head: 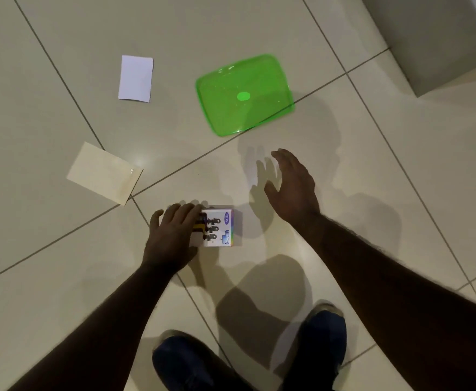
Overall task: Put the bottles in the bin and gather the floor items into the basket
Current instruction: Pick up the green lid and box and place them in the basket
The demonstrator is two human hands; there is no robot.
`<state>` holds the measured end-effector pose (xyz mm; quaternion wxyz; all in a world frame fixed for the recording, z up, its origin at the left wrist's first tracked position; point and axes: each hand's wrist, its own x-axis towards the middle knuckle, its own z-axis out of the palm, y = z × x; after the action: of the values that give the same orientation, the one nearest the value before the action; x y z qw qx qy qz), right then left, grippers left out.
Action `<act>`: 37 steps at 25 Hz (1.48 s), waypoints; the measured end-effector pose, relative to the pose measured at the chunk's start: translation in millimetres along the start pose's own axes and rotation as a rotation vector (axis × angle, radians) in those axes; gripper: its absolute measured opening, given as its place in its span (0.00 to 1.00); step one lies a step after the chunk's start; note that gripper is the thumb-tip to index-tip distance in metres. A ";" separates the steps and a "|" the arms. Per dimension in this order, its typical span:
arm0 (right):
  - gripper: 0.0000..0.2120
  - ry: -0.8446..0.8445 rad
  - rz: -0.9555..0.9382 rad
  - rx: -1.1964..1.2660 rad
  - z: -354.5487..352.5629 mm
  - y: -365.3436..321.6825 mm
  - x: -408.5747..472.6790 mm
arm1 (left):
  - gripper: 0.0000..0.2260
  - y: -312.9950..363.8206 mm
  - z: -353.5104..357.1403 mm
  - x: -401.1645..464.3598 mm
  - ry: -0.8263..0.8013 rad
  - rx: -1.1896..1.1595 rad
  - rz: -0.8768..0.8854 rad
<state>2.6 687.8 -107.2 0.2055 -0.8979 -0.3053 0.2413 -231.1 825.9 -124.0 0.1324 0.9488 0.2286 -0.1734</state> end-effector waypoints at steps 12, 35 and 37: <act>0.23 0.270 0.364 0.046 -4.6 29.7 154.3 | 0.39 -37.5 -38.6 59.3 0.365 -0.160 -0.287; 0.09 0.410 0.649 0.557 -102.2 -28.2 77.7 | 0.41 -42.9 -170.7 26.3 0.499 -0.200 -0.388; 0.07 0.453 0.631 0.596 -146.8 -41.3 53.0 | 0.41 -24.3 -208.9 15.8 0.508 -0.228 -0.403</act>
<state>103.0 719.7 15.1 0.4319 -0.8786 0.1165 0.1672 -173.6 922.0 54.7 0.1394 0.8764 0.4552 0.0724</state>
